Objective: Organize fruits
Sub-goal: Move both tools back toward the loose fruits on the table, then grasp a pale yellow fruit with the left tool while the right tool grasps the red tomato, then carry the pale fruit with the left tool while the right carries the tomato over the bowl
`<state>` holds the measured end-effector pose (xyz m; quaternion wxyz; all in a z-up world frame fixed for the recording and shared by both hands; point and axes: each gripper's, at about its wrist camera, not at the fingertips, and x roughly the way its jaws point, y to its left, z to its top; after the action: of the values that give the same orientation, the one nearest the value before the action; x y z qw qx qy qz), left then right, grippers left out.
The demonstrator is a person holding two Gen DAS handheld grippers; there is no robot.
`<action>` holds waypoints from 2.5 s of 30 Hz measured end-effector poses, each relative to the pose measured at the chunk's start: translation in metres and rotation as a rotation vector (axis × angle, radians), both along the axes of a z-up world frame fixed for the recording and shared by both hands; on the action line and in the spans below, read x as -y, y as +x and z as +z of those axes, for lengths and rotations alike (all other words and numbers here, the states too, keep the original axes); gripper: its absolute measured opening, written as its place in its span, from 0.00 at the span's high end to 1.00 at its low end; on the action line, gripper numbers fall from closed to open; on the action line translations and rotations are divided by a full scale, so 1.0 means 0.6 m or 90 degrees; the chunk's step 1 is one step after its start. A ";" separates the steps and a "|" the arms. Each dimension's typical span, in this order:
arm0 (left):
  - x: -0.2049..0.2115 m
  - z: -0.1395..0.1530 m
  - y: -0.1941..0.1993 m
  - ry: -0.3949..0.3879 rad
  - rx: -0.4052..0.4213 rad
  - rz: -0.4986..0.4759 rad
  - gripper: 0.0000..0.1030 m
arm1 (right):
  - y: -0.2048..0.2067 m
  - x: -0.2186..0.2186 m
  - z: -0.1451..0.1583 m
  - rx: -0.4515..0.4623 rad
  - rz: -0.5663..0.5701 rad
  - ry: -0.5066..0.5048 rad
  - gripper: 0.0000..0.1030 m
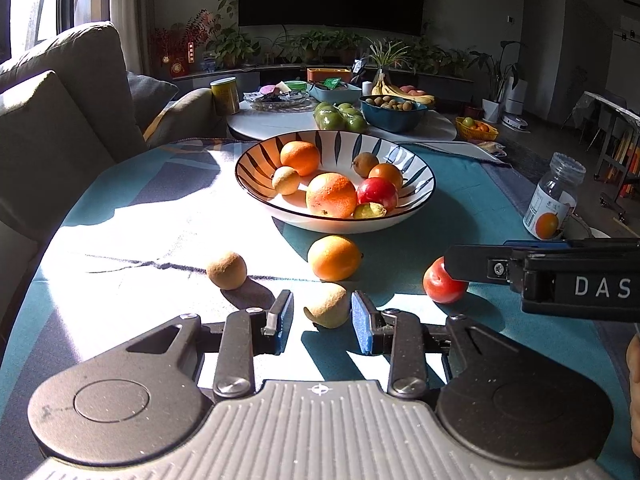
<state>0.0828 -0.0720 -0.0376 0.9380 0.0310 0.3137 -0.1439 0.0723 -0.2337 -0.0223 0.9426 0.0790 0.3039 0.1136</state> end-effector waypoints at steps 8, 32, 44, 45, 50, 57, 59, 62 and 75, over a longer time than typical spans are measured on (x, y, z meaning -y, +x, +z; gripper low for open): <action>-0.006 -0.005 0.006 -0.024 -0.016 -0.004 0.75 | 0.000 0.000 -0.008 -0.008 0.005 0.002 0.22; -0.023 0.021 -0.026 -0.021 0.025 0.004 0.75 | -0.002 -0.020 -0.012 -0.015 0.019 -0.018 0.21; -0.040 0.021 -0.036 -0.031 0.022 0.016 0.75 | -0.003 -0.031 -0.014 -0.020 0.019 -0.033 0.21; -0.040 0.021 -0.037 -0.031 0.023 0.016 0.75 | -0.003 -0.032 -0.014 -0.020 0.019 -0.033 0.21; -0.042 0.023 -0.039 -0.032 0.025 0.015 0.75 | -0.003 -0.035 -0.014 -0.018 0.018 -0.040 0.21; -0.042 0.027 -0.043 -0.033 0.029 0.013 0.75 | 0.012 -0.043 -0.025 -0.015 0.020 -0.065 0.21; -0.045 0.029 -0.044 -0.033 0.029 0.013 0.75 | 0.020 -0.043 -0.032 -0.028 0.007 -0.072 0.21; -0.045 0.027 -0.040 -0.032 0.026 0.017 0.75 | 0.017 -0.042 -0.034 -0.025 0.011 -0.074 0.21; -0.043 0.033 -0.045 -0.034 0.028 0.015 0.75 | -0.002 -0.045 -0.020 -0.013 0.042 -0.072 0.22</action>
<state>0.0558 -0.0461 -0.0176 0.9468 0.0054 0.2894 -0.1409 0.0713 -0.2064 -0.0342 0.9382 0.0169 0.3216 0.1265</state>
